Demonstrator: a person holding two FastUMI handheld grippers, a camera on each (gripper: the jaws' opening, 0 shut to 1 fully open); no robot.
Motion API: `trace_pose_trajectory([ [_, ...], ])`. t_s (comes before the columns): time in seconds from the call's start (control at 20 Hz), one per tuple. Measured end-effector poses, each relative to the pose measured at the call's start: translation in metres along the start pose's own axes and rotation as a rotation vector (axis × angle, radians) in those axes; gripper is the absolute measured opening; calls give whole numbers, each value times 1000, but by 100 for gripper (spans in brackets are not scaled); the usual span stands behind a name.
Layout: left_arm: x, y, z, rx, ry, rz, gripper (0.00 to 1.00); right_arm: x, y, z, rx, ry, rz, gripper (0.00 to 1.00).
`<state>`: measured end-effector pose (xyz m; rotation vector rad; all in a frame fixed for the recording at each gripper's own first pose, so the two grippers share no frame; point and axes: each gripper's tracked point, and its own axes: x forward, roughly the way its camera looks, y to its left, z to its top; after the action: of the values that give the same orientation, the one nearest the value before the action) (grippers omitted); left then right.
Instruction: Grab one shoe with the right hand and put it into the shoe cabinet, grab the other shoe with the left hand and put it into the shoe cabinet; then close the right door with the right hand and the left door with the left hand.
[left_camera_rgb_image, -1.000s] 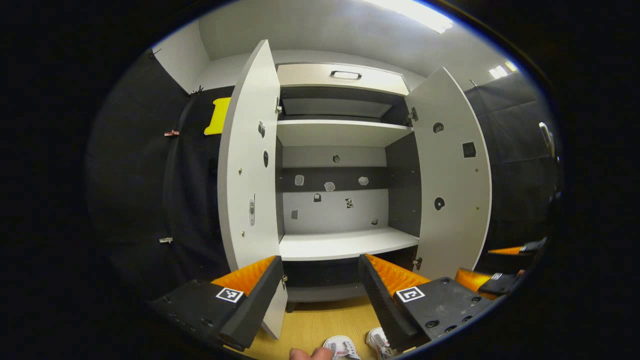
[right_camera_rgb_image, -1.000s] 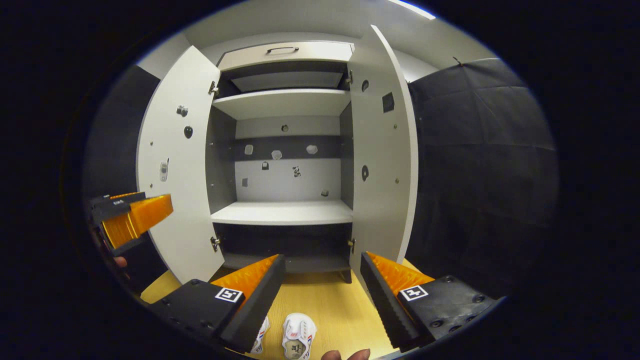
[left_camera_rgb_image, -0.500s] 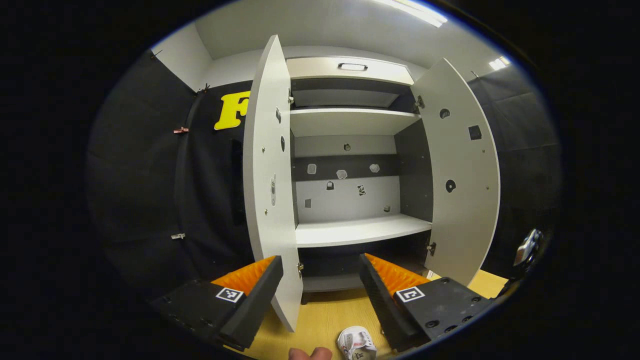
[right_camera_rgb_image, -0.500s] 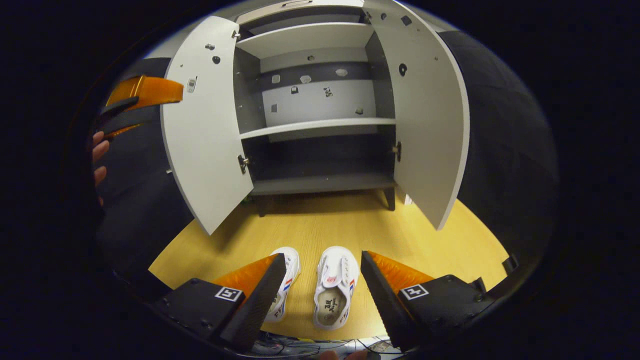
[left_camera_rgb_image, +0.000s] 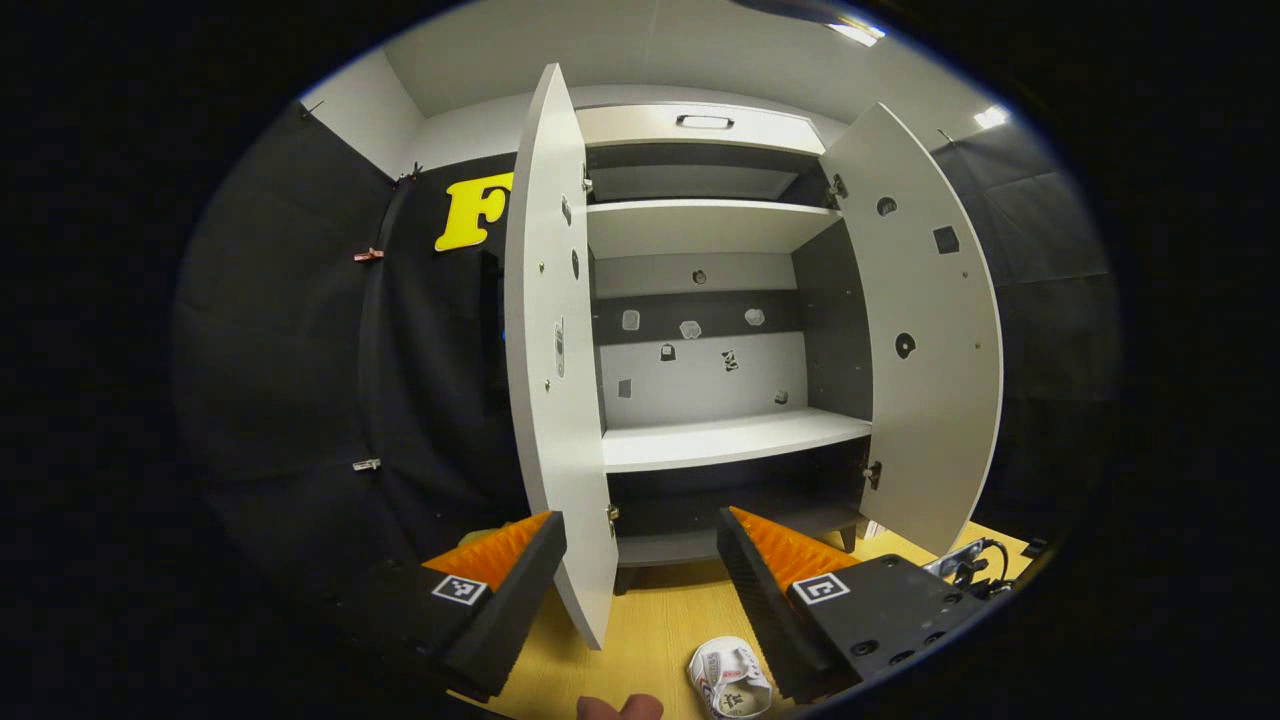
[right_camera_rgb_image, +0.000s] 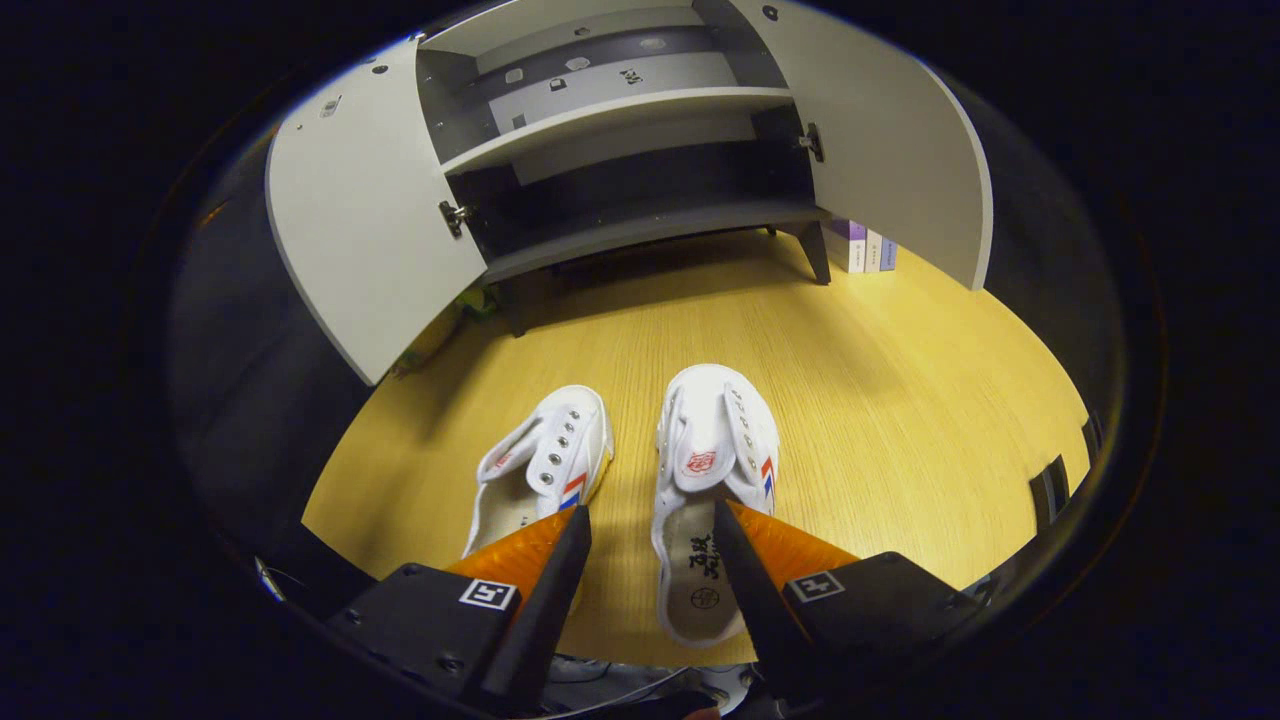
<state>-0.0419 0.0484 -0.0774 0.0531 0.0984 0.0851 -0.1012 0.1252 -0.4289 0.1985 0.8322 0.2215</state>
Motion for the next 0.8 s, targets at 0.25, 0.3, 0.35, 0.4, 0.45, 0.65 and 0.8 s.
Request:
trace_pose_trajectory([
  [0.25, 0, 6, -15, -24, 27, 15, 95, 49, -3, 4, -19, -39, -57, 51],
  [0.3, -1, 9, -18, -20, 31, 20, 94, 57, -6, 5, -19, -48, -75, 48],
  [0.35, -1, 11, -19, -14, 35, 26, 94, 64, -10, 9, -23, -57, -96, 51],
  [0.4, -2, 13, -22, -11, 40, 31, 94, 71, -10, 18, -20, -87, -102, 51],
  [0.45, -2, 15, -25, -11, 46, 34, 94, 80, -14, 21, -26, -95, -117, 51],
  [0.65, -5, 20, -32, -5, 61, 49, 94, 84, -4, 25, -30, -107, -56, 26],
  [0.8, -5, 21, -31, -6, 60, 50, 95, 86, -5, 29, -38, -76, -26, 10],
])
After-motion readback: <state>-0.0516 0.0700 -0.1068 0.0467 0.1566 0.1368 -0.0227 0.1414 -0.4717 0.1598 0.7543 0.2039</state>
